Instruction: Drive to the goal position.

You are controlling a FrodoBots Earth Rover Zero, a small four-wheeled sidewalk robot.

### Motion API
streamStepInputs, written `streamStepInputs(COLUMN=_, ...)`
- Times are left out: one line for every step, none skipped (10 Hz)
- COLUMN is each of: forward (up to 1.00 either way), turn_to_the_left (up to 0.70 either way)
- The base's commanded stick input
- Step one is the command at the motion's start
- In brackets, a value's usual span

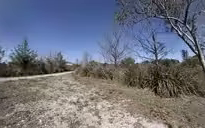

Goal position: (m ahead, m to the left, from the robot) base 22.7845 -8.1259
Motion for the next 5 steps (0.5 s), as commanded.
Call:
streamStepInputs(forward=0.70, turn_to_the_left=0.35)
streamStepInputs(forward=0.70, turn_to_the_left=0.35)
streamStepInputs(forward=0.70, turn_to_the_left=0.35)
streamStepInputs(forward=0.70, turn_to_the_left=0.35)
streamStepInputs(forward=0.70, turn_to_the_left=0.35)
